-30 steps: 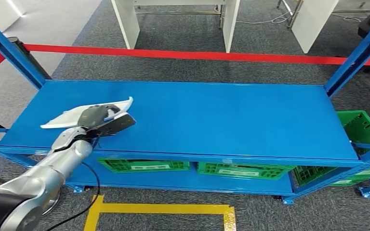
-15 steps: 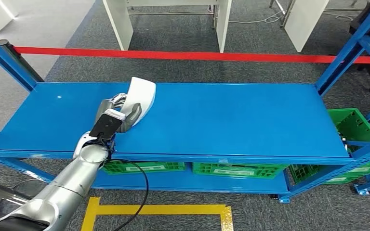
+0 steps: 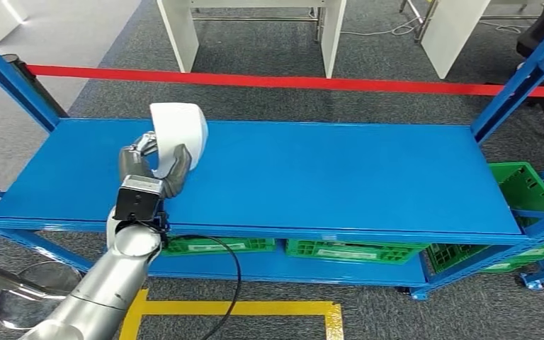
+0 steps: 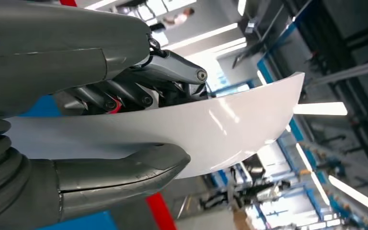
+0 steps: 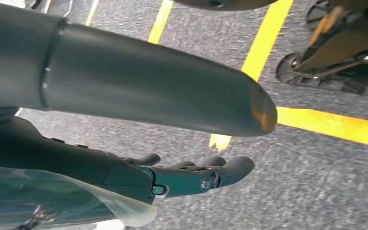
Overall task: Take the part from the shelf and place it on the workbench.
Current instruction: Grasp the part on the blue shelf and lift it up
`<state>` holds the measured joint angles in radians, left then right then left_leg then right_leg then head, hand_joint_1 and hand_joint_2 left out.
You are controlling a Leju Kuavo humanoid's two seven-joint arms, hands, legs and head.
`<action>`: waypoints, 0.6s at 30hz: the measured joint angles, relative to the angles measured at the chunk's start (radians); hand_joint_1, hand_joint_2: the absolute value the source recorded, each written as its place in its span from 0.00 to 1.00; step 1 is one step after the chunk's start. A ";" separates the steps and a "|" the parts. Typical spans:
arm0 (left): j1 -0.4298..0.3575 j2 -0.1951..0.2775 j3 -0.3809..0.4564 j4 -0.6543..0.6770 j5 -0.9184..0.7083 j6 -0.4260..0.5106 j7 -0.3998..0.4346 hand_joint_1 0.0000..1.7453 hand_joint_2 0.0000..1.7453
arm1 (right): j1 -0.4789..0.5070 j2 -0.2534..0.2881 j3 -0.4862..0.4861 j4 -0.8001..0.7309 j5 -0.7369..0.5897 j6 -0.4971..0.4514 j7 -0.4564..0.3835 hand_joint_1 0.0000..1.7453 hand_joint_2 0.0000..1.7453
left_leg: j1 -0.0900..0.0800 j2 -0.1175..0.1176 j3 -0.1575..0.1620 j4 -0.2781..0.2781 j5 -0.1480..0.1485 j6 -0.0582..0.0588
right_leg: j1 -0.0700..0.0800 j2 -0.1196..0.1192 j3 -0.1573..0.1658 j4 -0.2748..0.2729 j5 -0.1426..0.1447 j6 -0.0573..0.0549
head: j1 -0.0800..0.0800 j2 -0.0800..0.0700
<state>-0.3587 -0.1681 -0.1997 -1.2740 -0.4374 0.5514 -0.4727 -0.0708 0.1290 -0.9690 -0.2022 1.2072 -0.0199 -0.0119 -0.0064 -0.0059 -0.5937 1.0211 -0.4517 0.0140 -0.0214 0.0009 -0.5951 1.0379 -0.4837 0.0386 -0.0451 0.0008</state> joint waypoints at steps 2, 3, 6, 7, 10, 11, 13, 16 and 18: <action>0.015 -0.005 -0.001 -0.023 0.003 0.052 -0.006 1.00 1.00 | 0.001 0.001 -0.001 0.000 0.002 0.000 0.001 0.00 0.00 | -0.001 -0.001 -0.003 0.003 0.001 -0.008 | 0.001 0.003 0.003 -0.005 -0.003 -0.014 | -0.001 0.000; 0.022 -0.007 -0.001 -0.034 0.006 0.073 -0.010 1.00 1.00 | 0.002 0.003 -0.003 0.000 0.004 -0.001 0.001 0.00 0.00 | 0.000 -0.001 -0.003 0.006 -0.002 -0.012 | 0.001 0.002 0.002 -0.005 -0.002 -0.020 | 0.000 0.000; 0.033 -0.008 -0.001 -0.067 -0.001 0.120 -0.017 1.00 1.00 | 0.002 0.006 -0.007 0.000 0.010 -0.003 0.003 0.00 0.00 | 0.004 0.000 -0.039 0.098 -0.066 -0.028 | -0.003 -0.001 0.003 -0.008 0.004 -0.035 | -0.004 0.000; 0.036 -0.007 -0.001 -0.076 -0.009 0.130 -0.017 1.00 1.00 | 0.002 0.006 -0.008 0.000 0.012 -0.004 0.003 0.00 0.00 | 0.006 0.001 -0.065 0.163 -0.102 -0.032 | -0.003 -0.001 0.002 -0.007 0.005 -0.038 | -0.006 0.000; 0.055 -0.008 0.005 -0.097 -0.037 0.143 -0.022 1.00 1.00 | 0.002 0.006 -0.010 0.000 0.016 -0.004 0.006 0.00 0.00 | 0.008 0.001 -0.106 0.282 -0.142 -0.034 | -0.001 -0.002 0.002 -0.007 0.007 -0.040 | -0.006 0.000; 0.060 -0.011 0.010 -0.104 -0.046 0.143 -0.027 1.00 1.00 | 0.002 0.006 -0.010 0.000 0.017 -0.004 0.008 0.00 0.00 | 0.008 0.001 -0.088 0.252 -0.120 -0.031 | 0.000 -0.002 0.002 -0.007 0.008 -0.040 | -0.006 0.000; 0.064 -0.021 0.022 -0.120 -0.058 0.145 -0.041 1.00 1.00 | 0.002 0.008 -0.010 0.000 0.019 -0.004 0.010 0.00 0.00 | 0.006 0.000 -0.018 0.120 -0.058 -0.019 | 0.000 -0.002 0.001 -0.006 0.010 -0.038 | -0.006 0.000; 0.065 -0.034 0.041 -0.139 -0.061 0.146 -0.054 1.00 1.00 | 0.000 0.011 -0.010 0.000 0.023 -0.004 0.009 0.00 0.00 | -0.002 -0.001 0.033 0.006 -0.027 -0.005 | 0.001 -0.002 -0.007 -0.006 0.019 -0.024 | -0.005 0.000; 0.067 -0.038 0.052 -0.148 -0.058 0.147 -0.057 1.00 1.00 | 0.000 0.011 -0.011 0.000 0.027 -0.004 0.009 0.00 0.00 | -0.002 0.000 0.028 -0.002 -0.018 0.002 | 0.000 -0.002 -0.013 -0.007 0.024 -0.011 | -0.005 0.000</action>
<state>-0.2921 -0.2066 -0.1474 -1.4221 -0.4957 0.6981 -0.5295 -0.0707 0.1405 -0.9795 -0.2021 1.2339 -0.0242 -0.0030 -0.0082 -0.0057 -0.5653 1.0191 -0.4697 0.0158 -0.0217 -0.0014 -0.6080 1.0307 -0.4596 0.0275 -0.0501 0.0008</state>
